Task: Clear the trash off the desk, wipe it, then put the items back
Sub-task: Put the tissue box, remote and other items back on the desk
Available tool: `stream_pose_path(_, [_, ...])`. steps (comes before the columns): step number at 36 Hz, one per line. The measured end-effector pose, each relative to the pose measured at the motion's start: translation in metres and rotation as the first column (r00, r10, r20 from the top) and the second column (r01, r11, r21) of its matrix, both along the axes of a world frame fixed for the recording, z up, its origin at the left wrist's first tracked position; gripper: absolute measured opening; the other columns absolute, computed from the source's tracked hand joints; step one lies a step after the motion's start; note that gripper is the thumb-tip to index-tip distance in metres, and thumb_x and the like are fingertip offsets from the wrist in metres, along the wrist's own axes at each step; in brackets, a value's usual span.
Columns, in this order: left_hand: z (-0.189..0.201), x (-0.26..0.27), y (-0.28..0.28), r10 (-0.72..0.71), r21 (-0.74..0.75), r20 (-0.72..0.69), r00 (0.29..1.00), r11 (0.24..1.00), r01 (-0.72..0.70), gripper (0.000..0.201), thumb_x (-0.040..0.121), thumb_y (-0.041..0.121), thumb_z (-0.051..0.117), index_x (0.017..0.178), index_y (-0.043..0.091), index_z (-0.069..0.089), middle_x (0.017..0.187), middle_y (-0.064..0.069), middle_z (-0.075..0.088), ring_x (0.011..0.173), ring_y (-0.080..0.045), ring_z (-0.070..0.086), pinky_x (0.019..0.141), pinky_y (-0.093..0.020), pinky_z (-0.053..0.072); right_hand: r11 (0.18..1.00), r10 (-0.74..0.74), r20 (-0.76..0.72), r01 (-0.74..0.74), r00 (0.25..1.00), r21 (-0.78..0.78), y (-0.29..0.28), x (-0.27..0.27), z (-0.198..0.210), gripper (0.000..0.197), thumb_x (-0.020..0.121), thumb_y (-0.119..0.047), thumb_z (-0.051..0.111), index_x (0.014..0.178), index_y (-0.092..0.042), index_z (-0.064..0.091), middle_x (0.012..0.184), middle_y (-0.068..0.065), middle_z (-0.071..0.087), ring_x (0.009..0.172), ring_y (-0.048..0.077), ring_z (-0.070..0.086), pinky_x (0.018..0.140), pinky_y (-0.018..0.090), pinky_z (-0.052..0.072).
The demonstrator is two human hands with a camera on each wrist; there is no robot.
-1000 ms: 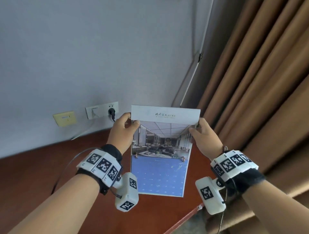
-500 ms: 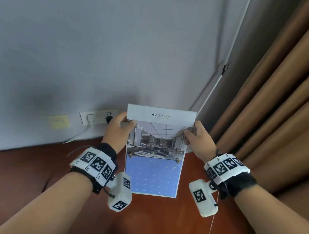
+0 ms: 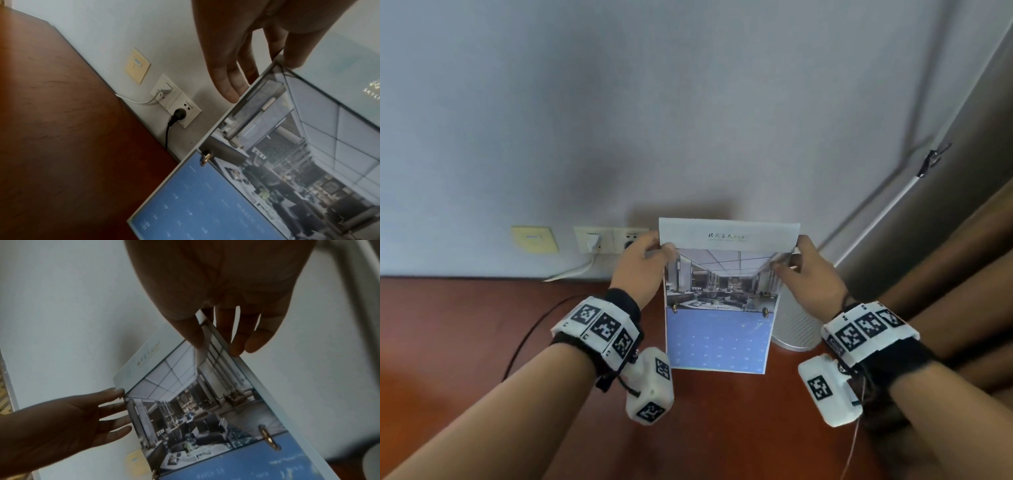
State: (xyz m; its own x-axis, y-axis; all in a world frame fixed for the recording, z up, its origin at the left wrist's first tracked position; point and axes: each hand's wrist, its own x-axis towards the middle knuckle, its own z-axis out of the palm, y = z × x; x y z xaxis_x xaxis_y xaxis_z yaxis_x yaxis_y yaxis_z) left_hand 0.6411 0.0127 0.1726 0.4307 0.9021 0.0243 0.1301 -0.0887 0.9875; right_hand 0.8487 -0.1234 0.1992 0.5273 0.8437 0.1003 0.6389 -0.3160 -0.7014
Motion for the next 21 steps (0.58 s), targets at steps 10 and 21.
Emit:
stream_pose_path(10, [-0.006, 0.021, 0.046, 0.046, 0.031, 0.019, 0.999, 0.998, -0.047, 0.015, 0.094, 0.022, 0.054, 0.1, 0.03, 0.065, 0.104, 0.004, 0.069, 0.104, -0.02, 0.064, 0.099, -0.048, 0.047, 0.996, -0.055, 0.0, 0.054, 0.999, -0.064, 0.053, 0.021, -0.014, 0.035, 0.093, -0.01, 0.044, 0.128, -0.016, 0.041, 0.107, 0.004, 0.062, 0.094, 0.026, 0.059, 0.068, 0.026, 0.034])
stream_pose_path(21, [-0.035, 0.044, 0.085, 0.049, -0.066, -0.003, 0.999, 0.997, -0.049, 0.014, 0.078, 0.044, 0.055, 0.083, 0.04, 0.068, 0.1, 0.004, 0.071, 0.101, -0.02, 0.065, 0.099, -0.05, 0.047, 0.988, -0.083, -0.026, 0.079, 0.996, -0.131, 0.097, 0.042, -0.028, 0.031, 0.096, -0.015, 0.045, 0.127, -0.013, 0.041, 0.106, 0.005, 0.061, 0.088, 0.022, 0.055, 0.07, 0.025, 0.033])
